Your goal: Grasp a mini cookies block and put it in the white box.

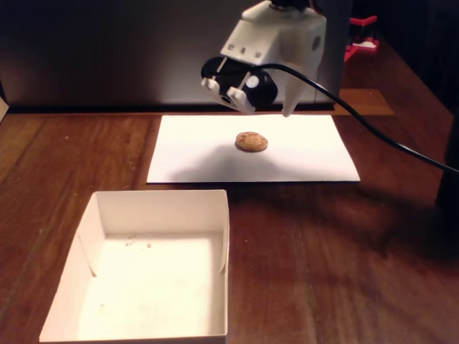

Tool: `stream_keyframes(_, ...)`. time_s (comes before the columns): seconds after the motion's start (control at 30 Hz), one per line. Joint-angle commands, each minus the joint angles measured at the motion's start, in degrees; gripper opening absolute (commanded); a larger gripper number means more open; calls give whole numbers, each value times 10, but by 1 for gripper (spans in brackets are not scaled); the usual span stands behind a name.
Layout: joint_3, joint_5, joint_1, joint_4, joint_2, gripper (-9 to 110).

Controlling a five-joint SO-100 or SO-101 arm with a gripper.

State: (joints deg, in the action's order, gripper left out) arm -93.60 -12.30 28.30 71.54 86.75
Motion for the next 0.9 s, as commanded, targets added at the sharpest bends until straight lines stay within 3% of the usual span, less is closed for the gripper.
stream_keyframes(0.0, 95, -11, 7, 16, 14, 34)
stream_keyframes(0.5, 116, -33, 33, 22, -72, 35)
stream_keyframes(0.87, 130, -17, 32, 15, -124, 45)
